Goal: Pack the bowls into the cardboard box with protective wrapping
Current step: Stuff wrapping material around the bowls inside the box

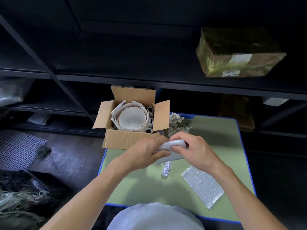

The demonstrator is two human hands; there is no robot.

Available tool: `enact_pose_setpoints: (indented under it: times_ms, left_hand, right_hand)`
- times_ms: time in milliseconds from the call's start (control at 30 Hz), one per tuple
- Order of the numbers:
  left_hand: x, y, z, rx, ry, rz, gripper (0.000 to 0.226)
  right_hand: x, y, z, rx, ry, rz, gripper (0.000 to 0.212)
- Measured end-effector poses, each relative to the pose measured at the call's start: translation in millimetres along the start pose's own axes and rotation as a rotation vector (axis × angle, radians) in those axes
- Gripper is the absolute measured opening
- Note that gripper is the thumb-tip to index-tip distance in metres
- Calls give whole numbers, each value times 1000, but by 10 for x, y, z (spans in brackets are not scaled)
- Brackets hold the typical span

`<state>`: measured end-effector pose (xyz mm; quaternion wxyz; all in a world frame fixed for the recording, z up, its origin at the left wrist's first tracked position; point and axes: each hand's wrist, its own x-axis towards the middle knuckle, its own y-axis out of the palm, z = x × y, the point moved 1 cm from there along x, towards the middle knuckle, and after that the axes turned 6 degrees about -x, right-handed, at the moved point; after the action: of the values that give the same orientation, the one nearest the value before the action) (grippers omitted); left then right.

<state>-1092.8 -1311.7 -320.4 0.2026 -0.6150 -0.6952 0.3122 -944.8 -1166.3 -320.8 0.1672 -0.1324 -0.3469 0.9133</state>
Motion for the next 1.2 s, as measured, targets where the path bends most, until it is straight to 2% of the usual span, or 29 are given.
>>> enact_pose_setpoints:
  times_ms: [67,133,233,367,433,500,567,667,767,900,1000,1100,1200]
  left_hand:
    - [-17,20,-22,67,35,-119,30]
    - [-30,50,-63,107,56,-167,36]
    - [-47,39,-94,102,13,-134,35]
    - [-115,-69,-49,52,-66,-52,25]
    - [-148,-107,-21,20,-91,-4,26]
    - [-181,-131,-28,-11,-69,-25,25]
    - [-235,-140,-31,-17,-16,-114,23]
    - [-336,-143,-11,1,28,-242,31]
    - [-393,-167,54,34,-14,-209,27]
    - [-525,-303,162,-117,-68,-121,26]
    - [-617,-403,238,-153,-83,-68,15]
    - [-664,-511,323,-123,-74,-114,23]
    - [-699,-594,412,-60,-18,-172,23]
  right_hand:
    - [35,10,3,65,54,-32,16]
    - [69,22,14,93,83,-65,17]
    - [85,45,53,109,75,-57,15]
    - [72,58,157,128,-23,4,31]
    - [70,67,207,79,-68,2,25]
    - [83,75,234,14,-87,-21,15]
    - [114,95,242,-40,-76,-38,12]
    - [186,133,248,23,8,-41,12]
    - [255,189,322,41,21,-32,15]
    - [282,226,520,42,-62,62,25]
    - [322,253,657,45,-74,61,22]
    - [382,296,771,85,-35,39,17]
    - [451,373,898,80,-26,110,21]
